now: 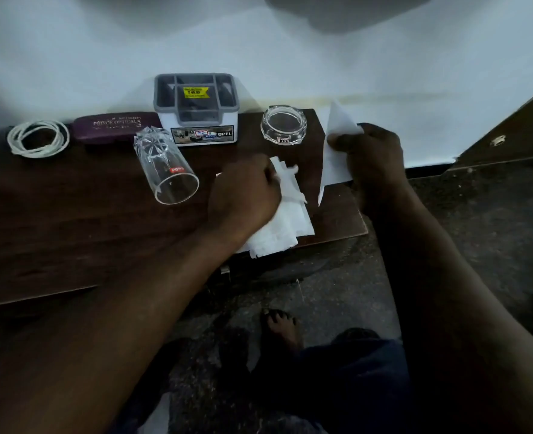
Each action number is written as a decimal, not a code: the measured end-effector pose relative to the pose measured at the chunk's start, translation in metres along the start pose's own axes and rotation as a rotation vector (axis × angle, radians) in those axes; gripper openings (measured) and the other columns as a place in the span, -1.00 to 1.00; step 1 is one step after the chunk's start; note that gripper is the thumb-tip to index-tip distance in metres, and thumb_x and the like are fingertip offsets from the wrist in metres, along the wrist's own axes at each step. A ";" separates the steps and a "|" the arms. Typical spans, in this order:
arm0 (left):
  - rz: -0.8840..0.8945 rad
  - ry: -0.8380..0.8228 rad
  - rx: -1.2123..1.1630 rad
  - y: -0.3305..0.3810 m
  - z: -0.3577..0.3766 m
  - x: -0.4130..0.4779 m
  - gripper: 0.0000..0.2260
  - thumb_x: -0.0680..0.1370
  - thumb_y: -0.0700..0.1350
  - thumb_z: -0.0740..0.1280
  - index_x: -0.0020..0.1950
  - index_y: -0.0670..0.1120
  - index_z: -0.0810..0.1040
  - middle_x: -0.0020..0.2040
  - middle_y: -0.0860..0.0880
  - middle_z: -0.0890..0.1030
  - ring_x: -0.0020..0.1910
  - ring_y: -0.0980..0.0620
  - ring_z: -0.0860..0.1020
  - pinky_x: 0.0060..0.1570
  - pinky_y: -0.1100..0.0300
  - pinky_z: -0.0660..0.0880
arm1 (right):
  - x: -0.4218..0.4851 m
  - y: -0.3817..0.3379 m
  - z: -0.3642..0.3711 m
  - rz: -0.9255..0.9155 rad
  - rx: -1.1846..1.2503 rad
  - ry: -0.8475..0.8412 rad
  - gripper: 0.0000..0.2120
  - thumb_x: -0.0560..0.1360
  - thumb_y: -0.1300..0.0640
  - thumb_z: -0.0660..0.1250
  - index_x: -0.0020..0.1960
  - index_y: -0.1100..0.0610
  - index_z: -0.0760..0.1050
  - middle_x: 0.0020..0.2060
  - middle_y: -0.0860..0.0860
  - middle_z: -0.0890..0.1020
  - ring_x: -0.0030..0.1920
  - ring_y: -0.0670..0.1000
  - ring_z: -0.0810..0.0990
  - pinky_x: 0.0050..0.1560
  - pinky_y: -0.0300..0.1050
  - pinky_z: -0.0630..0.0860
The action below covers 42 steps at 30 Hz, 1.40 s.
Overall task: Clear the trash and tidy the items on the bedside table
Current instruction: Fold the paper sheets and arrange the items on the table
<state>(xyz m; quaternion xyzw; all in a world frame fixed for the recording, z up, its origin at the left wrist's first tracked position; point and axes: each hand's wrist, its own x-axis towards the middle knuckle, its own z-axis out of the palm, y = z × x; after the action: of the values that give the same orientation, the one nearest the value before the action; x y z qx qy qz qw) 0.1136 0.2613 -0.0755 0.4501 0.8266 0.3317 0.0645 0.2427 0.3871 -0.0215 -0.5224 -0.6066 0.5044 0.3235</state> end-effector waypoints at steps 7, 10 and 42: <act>-0.551 0.049 -1.006 -0.008 -0.035 0.030 -0.91 0.49 -0.15 0.37 -0.20 -0.02 0.61 -0.10 -0.10 0.68 -0.12 -0.07 0.66 0.05 -0.13 0.64 | -0.011 -0.021 -0.008 -0.150 0.206 -0.271 -0.91 0.31 0.29 0.40 -0.19 0.28 0.62 -0.27 0.10 0.65 -0.27 0.07 0.62 -0.19 -0.12 0.47; -0.642 0.063 -1.186 -0.013 -0.042 0.035 -0.92 0.57 -0.20 0.32 0.03 -0.11 0.58 -0.10 -0.10 0.68 -0.20 -0.06 0.64 -0.25 0.10 0.64 | -0.015 -0.023 -0.007 -0.078 0.348 -0.480 -0.57 0.30 0.30 0.34 0.09 0.53 0.47 -0.03 0.28 0.55 -0.03 0.24 0.54 0.01 0.11 0.43; -0.603 -0.398 -1.333 -0.003 -0.062 0.023 -0.61 0.67 -0.04 0.25 0.43 -0.22 0.52 0.36 -0.25 0.58 0.25 -0.25 0.58 0.28 -0.08 0.52 | -0.016 -0.009 0.010 -0.268 -0.379 -0.339 -0.87 0.43 0.04 0.55 -0.07 0.05 0.72 -0.16 0.00 0.76 -0.08 0.05 0.74 0.06 0.15 0.67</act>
<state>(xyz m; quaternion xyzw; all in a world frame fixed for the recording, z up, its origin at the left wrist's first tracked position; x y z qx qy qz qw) 0.0732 0.2477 -0.0250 0.1218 0.5111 0.6416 0.5588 0.2347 0.3696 -0.0133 -0.3970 -0.7992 0.4149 0.1777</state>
